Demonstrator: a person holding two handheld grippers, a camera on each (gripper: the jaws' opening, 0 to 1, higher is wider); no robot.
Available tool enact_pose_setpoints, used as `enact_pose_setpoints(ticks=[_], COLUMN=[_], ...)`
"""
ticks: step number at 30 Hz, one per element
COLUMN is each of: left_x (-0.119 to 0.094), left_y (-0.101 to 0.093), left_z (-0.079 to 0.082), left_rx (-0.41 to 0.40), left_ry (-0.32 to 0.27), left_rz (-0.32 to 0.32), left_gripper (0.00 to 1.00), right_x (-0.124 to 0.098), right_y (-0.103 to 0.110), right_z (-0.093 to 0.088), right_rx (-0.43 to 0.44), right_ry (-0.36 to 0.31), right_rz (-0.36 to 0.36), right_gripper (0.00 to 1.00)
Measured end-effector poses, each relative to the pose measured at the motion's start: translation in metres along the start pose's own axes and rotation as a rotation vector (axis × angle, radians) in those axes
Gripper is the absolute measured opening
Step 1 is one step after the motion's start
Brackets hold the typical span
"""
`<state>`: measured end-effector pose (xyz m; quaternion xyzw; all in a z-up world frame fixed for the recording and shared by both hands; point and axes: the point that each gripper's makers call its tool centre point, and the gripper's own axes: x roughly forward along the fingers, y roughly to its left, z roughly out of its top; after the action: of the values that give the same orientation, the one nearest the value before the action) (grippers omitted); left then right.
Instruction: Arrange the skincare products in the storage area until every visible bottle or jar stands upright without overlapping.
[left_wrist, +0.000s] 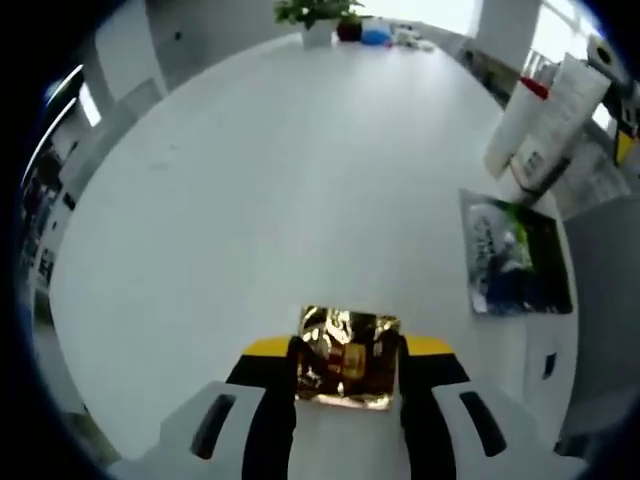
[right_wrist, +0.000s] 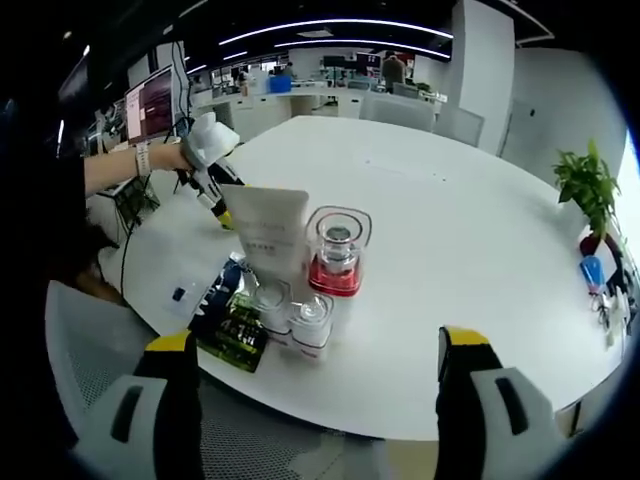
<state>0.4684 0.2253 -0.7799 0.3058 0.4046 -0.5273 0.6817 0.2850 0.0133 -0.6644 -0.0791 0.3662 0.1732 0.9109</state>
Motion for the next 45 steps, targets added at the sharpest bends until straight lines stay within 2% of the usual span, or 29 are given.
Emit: enact_pose_setpoints(ticks=[3, 5, 14, 18, 22, 29, 45], left_x=[-0.001, -0.001, -0.003, -0.004, -0.007, -0.010, -0.006], left_y=[-0.003, 0.002, -0.011, -0.016, -0.029, -0.029, -0.047], left_z=[-0.002, -0.002, -0.003, -0.004, -0.002, -0.005, -0.014], left_rx=[-0.002, -0.006, -0.024, -0.009, -0.014, -0.011, -0.003], left_ry=[0.001, 0.004, -0.006, 0.000, 0.011, 0.007, 0.017], left_rz=[0.006, 0.016, -0.008, -0.014, -0.013, -0.010, -0.039], left_gripper=[0.36, 0.36, 0.36, 0.36, 0.36, 0.36, 0.36], right_x=[0.000, 0.000, -0.001, -0.001, 0.000, -0.002, -0.009], right_y=[0.000, -0.001, 0.001, 0.002, 0.003, 0.003, 0.008], right_z=[0.001, 0.001, 0.002, 0.001, 0.003, 0.001, 0.001], right_rx=[0.002, 0.005, -0.007, -0.015, -0.015, -0.010, 0.003], right_ry=[-0.005, -0.004, -0.006, 0.002, -0.005, -0.011, -0.039], right_rz=[0.001, 0.000, 0.006, 0.011, 0.016, 0.013, 0.020], right_gripper=[1.00, 1.00, 1.00, 1.00, 1.00, 1.00, 1.00])
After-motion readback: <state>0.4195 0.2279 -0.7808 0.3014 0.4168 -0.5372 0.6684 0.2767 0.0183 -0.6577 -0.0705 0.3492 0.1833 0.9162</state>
